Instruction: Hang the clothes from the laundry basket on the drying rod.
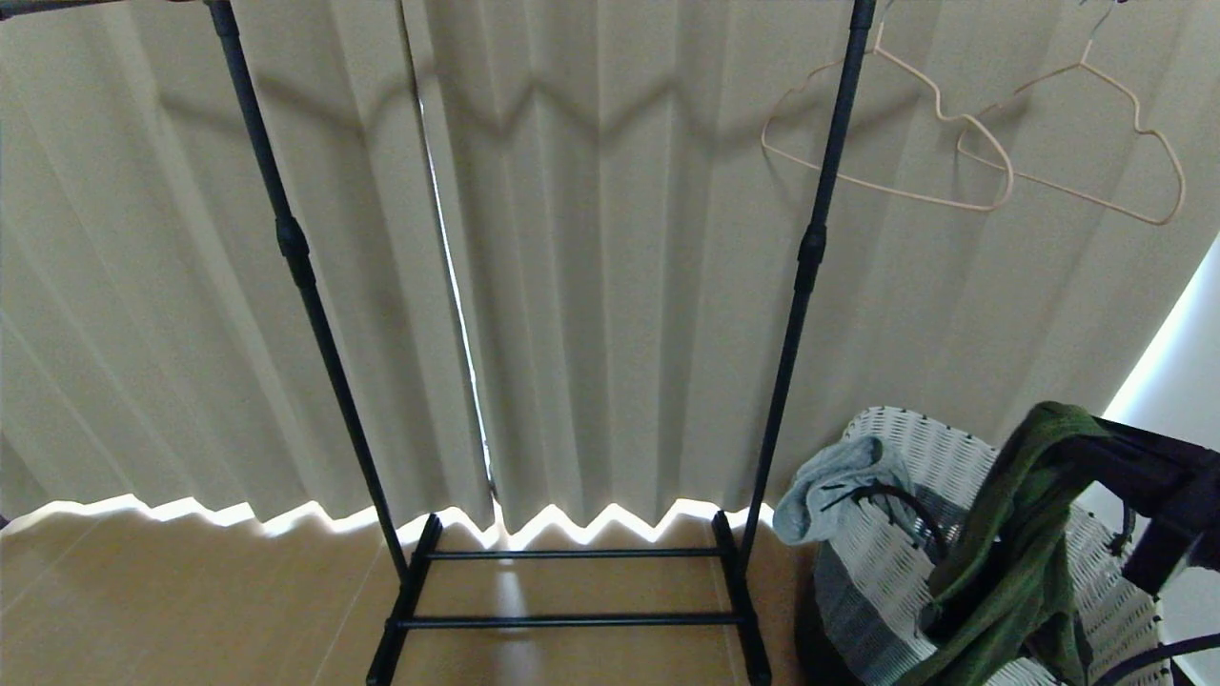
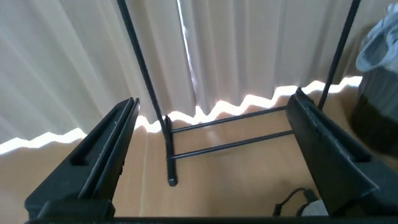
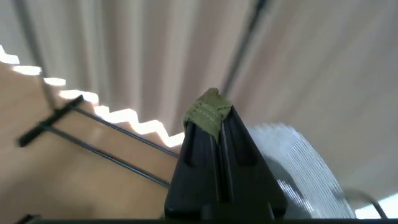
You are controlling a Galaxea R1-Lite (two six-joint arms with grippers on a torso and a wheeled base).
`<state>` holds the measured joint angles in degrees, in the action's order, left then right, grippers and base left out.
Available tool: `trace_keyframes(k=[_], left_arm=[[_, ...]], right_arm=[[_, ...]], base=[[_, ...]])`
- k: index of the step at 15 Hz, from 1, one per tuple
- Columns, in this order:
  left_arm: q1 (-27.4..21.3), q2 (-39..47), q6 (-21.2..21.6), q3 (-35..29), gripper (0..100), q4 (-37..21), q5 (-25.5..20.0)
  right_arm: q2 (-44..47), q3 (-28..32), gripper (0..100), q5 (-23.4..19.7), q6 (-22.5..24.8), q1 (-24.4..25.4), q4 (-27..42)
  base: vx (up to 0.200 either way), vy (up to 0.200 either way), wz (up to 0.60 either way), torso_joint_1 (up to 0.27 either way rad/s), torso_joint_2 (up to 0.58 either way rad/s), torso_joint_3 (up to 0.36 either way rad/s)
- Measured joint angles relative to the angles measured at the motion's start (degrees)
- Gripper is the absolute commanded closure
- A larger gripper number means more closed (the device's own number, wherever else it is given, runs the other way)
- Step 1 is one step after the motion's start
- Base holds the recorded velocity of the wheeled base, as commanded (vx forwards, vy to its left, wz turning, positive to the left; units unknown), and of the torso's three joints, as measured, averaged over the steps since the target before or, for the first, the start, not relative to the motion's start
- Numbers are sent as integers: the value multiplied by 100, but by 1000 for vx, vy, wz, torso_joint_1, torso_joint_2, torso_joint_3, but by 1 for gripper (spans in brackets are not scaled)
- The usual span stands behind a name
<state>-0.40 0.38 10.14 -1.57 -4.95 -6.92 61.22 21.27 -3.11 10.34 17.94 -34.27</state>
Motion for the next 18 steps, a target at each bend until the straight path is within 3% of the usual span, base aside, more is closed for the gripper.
trace_keyframes(k=[2, 5, 8, 10, 16, 18], left_arm=[[0, 0, 41, -44, 0, 230, -396], [-39, 146, -104, -614, 0, 574, -1174], [-139, 1003, -213, -1415, 0, 724, -1581], [-419, 1833, -256, -1753, 0, 1028, -1812], [-2625, 4432, -541, -2133, 0, 2104, -1946], [-3096, 5240, -845, -2155, 0, 2537, -1946]], right_arm=[[286, 334, 100, -59, 0, 363, 0], [809, 1069, 100, -228, -11, 931, -66], [1231, 1770, 100, -819, -22, 1192, -101], [1367, 1919, 100, -969, -24, 1303, -101], [1753, 2291, 100, -1028, -71, 2059, -145], [1932, 2324, 100, -1158, -84, 2224, -613]], base=[[0, 0, 0, 0, 0, 0], [0, 0, 0, 0, 0, 0], [0, 0, 0, 0, 0, 0], [0, 0, 0, 0, 0, 0], [0, 0, 0, 0, 0, 0], [0, 0, 0, 0, 0, 0]])
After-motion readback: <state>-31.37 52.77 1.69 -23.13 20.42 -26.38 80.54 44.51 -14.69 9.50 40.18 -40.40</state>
